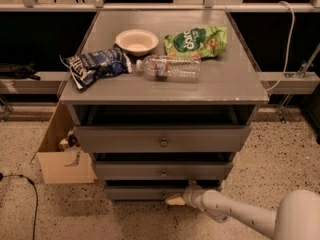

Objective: Open bottom drawer

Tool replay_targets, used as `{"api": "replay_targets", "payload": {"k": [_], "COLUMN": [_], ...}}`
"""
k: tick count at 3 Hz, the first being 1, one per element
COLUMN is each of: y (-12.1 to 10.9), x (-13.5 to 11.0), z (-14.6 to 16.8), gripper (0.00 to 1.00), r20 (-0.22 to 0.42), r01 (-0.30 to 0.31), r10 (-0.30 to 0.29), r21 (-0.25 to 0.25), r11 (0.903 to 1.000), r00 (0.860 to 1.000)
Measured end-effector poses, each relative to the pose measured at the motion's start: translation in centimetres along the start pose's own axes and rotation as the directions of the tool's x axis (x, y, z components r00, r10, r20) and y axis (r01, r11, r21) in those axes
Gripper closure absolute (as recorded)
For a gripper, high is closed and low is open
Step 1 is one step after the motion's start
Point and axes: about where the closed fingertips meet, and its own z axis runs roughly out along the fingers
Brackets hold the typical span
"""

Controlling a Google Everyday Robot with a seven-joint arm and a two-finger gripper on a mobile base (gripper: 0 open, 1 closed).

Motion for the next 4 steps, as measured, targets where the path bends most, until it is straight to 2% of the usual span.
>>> {"api": "replay_targets", "payload": {"k": [1,2,3,4], "y": [0.0,-0.2,-0.6,-0.6], "x": [0.0,0.2,1.9,1.9], "z": [-0.1,-0.4,2.0,2.0], "gripper": [0.00,0.00,0.00,0.00], "r20": [0.001,-0.006,-0.060,-0.061], "r01": [-0.003,-0.032,-0.052,-0.051], "r10": [0.003,0.032,0.050,0.049], "r21": [0.000,-0.016,-0.031,-0.032], "r11": [1.0000,0.9994,0.9982,0.9982], "r00": [1.000,0.999,0.997,0.997]}}
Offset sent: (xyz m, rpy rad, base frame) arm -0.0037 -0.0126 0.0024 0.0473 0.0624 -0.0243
